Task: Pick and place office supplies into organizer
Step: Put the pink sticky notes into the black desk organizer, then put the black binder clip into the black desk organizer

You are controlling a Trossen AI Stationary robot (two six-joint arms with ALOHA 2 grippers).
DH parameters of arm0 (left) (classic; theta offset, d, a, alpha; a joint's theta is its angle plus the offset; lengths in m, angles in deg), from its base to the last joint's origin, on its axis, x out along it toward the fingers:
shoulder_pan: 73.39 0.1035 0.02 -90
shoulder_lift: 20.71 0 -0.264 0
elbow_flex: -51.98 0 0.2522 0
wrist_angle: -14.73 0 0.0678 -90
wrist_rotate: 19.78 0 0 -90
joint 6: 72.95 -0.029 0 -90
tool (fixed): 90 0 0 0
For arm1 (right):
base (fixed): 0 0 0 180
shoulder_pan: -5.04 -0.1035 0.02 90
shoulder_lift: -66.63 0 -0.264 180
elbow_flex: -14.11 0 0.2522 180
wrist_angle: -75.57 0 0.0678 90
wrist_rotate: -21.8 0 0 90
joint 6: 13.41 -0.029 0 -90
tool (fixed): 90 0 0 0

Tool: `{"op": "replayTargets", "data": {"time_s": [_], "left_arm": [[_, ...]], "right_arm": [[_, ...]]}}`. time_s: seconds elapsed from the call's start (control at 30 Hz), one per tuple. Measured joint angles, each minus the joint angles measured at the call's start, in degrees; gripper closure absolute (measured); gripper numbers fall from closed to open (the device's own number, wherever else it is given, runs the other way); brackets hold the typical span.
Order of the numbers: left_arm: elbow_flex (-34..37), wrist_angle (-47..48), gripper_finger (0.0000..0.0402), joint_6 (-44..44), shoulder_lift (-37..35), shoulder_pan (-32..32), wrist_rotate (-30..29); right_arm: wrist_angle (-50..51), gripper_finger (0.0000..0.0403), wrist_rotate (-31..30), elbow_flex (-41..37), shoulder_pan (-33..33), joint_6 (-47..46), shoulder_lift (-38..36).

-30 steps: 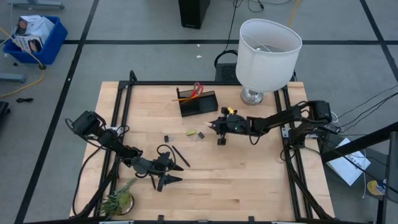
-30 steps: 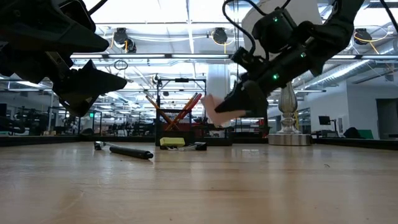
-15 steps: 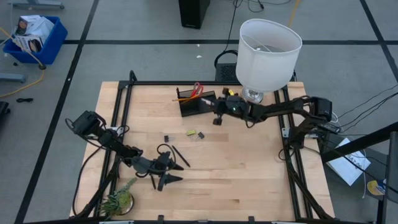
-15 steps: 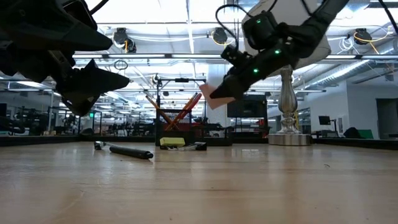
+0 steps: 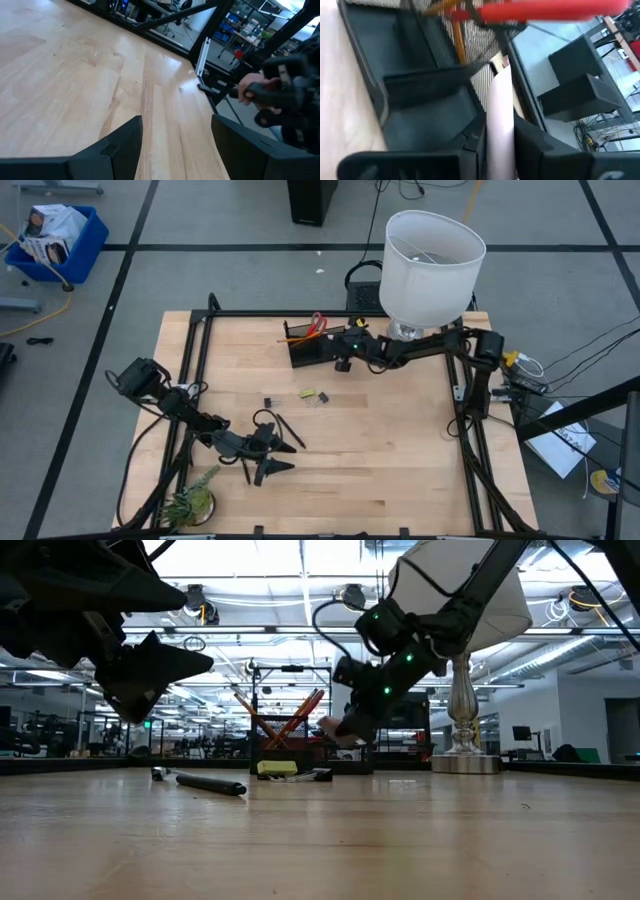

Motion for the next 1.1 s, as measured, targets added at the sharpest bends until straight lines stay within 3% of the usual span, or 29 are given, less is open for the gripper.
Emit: {"op": "replayTargets", "data": {"time_s": [0.27, 0.6, 0.77, 1.1], "left_arm": [[0.0, -0.2, 0.0158, -0.1, 0.0, -0.2, 0.2], [0.0, -0.2, 0.0158, -0.4, 0.0, -0.1, 0.2], [0.0, -0.1, 0.0158, -0.4, 0.0, -0.1, 0.2], [0.0, 0.0, 0.0158, -0.1, 0.0, -0.2, 0.2]], "right_arm": [[3.3, 0.0297, 2.9, 0.5, -0.1, 0.0, 1.5], [4.2, 0.0145, 4.0, 0.5, -0.1, -2.6, 1.5], [1.4, 0.009, 9.3, 0.5, -0.2, -6.2, 1.3], [1.6, 0.0087, 9.7, 1.3, -0.9, -9.6, -0.4]]}}
